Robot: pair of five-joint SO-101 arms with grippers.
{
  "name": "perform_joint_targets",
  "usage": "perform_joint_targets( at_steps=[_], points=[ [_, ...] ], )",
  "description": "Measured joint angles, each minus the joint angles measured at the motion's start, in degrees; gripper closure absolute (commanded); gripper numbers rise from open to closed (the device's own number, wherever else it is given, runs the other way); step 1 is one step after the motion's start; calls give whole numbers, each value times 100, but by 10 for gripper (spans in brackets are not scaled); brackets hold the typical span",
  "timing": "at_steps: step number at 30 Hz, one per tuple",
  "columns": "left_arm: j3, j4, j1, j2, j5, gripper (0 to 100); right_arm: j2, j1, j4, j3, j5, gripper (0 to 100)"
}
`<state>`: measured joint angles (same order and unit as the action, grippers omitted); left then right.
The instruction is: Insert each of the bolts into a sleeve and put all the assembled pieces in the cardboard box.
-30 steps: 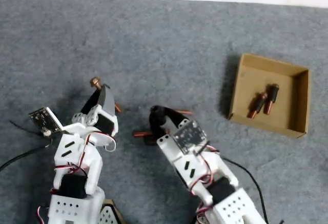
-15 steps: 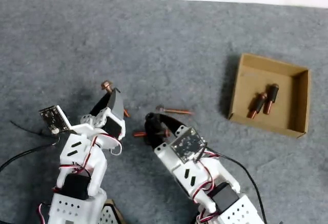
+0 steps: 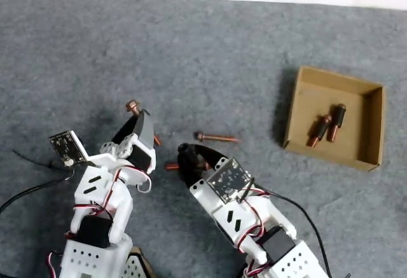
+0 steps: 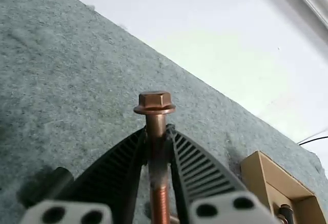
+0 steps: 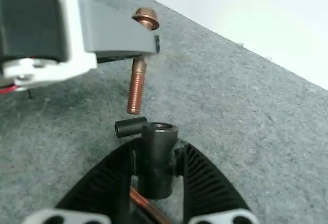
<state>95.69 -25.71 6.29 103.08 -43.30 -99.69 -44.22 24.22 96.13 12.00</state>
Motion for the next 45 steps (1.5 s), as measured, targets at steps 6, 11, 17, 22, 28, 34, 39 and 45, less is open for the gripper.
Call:
perform_joint_targets(
  at_steps=[6,11,17,22,28,34,39,45],
  points=[
    [-35,0,44,0,-44,996,0,0,0,0,290,994],
    [-35,0,422,0,-404,996,0,0,0,0,431,994],
    [-202,290,466,9,-457,996,0,-193,264,0,448,994],
    [-211,835,475,9,-457,996,0,-378,387,0,721,994],
    [0,923,607,0,-466,996,0,-378,387,0,738,994],
    [9,949,580,9,-466,996,0,-316,387,0,738,994],
    [9,695,598,9,-466,996,0,-202,387,0,738,994],
    [9,316,1037,9,-457,996,0,-158,387,0,738,994]
  ],
)
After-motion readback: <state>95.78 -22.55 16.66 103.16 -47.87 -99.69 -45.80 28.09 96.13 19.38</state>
